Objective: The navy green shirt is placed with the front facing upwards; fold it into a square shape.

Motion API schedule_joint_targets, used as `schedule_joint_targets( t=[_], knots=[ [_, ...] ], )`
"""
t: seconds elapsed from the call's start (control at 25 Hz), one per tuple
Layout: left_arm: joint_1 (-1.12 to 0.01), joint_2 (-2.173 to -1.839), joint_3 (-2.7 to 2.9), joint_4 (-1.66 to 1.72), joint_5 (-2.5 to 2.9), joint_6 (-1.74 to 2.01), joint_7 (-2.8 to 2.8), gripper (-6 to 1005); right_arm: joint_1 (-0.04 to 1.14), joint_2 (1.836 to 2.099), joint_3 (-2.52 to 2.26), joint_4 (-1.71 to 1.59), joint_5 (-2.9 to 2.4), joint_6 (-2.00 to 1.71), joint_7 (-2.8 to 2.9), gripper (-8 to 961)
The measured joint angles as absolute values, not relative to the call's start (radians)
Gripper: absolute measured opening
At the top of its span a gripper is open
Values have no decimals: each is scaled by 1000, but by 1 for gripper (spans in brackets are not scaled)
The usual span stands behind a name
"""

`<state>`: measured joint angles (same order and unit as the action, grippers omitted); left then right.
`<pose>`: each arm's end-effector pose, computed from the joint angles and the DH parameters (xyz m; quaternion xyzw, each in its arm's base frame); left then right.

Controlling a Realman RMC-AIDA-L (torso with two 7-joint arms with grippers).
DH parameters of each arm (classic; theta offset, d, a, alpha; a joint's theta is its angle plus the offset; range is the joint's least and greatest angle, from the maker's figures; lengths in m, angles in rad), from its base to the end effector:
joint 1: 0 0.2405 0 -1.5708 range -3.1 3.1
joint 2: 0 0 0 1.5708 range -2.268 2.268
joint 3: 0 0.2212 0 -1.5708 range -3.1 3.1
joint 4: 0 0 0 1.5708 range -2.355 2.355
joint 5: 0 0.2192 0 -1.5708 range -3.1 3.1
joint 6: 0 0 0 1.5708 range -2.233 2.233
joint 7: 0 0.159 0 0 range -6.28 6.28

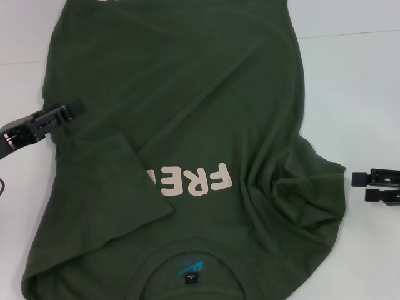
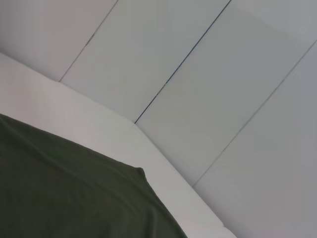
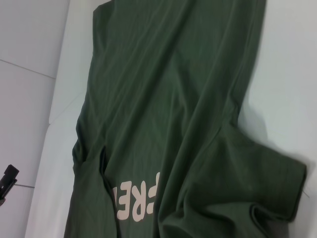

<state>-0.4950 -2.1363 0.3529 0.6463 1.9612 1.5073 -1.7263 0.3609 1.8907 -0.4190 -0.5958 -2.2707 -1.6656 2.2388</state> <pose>-0.2631 0.3338 0.0328 -0.7859 -0.4437 -0.3833 0.1965 0.3476 0.2625 0.0792 -0.6891 0.6853 0.2140 0.0986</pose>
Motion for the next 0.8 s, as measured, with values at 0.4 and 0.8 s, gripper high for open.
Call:
schedule_joint_targets(
  t=[0.4,0.8],
  knots=[
    [-490,-2136,353,643,1962,1492,-1721,890,380,1918,-426,-571,-2272,-1604,2221,945],
    [-489,-2137,354,643,1963,1493,-1718,890,386,1931,-437,-569,-2276,-1567,2218,946]
  ],
)
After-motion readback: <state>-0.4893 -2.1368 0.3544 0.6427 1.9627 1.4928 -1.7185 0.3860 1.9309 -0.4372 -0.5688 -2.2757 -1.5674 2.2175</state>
